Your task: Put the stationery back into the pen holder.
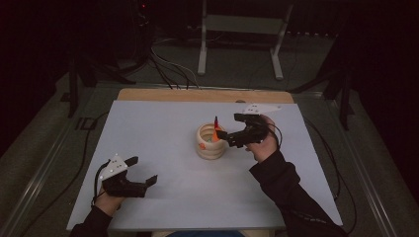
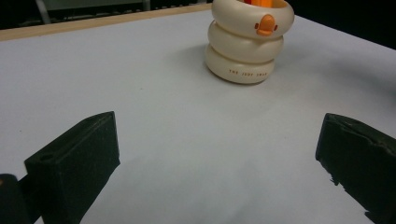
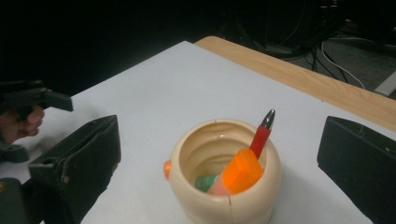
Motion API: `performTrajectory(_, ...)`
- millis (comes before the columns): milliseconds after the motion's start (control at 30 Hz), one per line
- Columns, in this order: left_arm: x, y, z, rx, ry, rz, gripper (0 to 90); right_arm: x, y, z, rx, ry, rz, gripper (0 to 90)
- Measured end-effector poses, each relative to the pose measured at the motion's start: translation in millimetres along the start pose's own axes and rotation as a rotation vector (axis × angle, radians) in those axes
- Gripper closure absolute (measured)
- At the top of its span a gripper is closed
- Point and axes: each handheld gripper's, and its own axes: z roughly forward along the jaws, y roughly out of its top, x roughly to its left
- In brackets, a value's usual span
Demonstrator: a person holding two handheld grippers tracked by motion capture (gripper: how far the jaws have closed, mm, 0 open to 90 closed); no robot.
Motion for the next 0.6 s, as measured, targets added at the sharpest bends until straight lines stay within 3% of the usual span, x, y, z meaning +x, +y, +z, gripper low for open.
performTrajectory(300, -0.4, 0.2, 0.0, -0.005, -0.006, -0.002, 0.3, -2.0, -12.9, -15.2, -0.009, -0.009, -0.018, 0.0)
performTrajectory(600, -0.3, 0.1, -0.2, -0.005, -0.006, 0.003, 0.3, -5.1, -35.3, -23.6, 0.009, -0.019, -0.006, 0.0)
